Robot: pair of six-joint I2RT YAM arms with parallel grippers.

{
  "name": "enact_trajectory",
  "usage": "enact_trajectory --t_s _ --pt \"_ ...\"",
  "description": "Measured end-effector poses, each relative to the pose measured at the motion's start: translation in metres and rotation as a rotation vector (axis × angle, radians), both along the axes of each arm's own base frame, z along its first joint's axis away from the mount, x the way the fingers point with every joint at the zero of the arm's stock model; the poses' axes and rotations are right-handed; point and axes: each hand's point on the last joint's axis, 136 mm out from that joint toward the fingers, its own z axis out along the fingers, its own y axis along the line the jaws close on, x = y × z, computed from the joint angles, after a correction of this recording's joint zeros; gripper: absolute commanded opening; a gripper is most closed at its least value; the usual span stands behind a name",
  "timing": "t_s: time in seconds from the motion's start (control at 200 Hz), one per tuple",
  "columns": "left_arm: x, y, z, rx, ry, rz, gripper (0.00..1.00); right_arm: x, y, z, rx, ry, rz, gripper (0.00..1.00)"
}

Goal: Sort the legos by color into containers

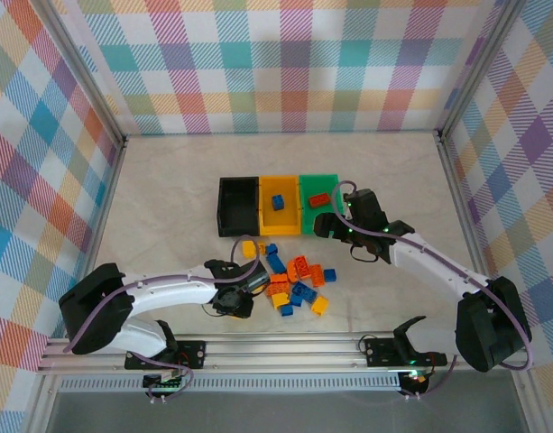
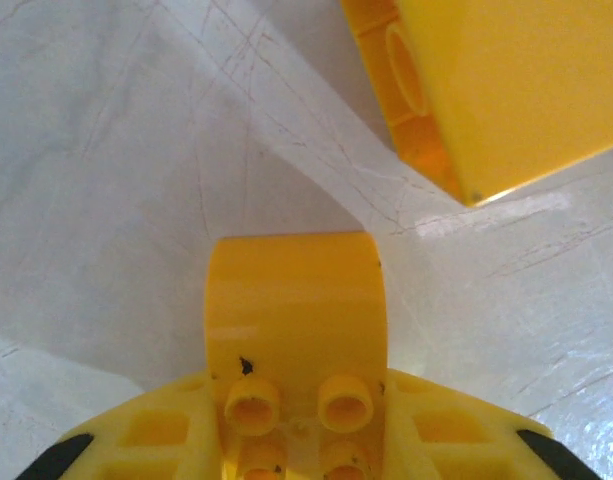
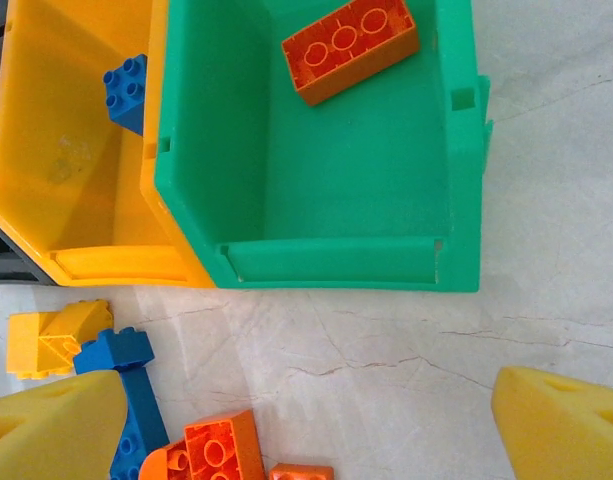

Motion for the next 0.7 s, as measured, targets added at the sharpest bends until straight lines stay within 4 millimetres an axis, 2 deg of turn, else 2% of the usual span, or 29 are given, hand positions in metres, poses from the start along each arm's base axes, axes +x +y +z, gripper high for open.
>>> enact_trajectory --t_s 0.145,0.235,0.42,0.51,0.615,0.7 --pt "0.009 -0.005 0.010 -0.019 -0.040 -0.004 0.22 0.000 0.000 0.001 0.001 -0.002 0.000 0.94" --pt "0.032 -0.012 0.039 -0.073 -0.128 0.012 0.23 -0.001 0.000 0.003 0.004 -0.005 0.000 0.94" --pt "0.129 -0.011 0.125 -0.211 -0.412 0.176 0.24 -0.001 0.000 0.004 0.007 -0.009 0.000 0.94" --pt "0.173 -0.009 0.149 -0.221 -0.500 0.233 0.24 -0.001 0.000 0.004 0.006 -0.008 0.000 0.94" --pt "0.219 -0.014 0.150 -0.205 -0.534 0.268 0.22 -0.002 -0.001 0.003 0.002 -0.002 0.000 0.94" --pt "0.251 -0.015 0.134 -0.172 -0.524 0.290 0.22 -0.003 -0.002 0.002 -0.001 0.005 0.000 0.94"
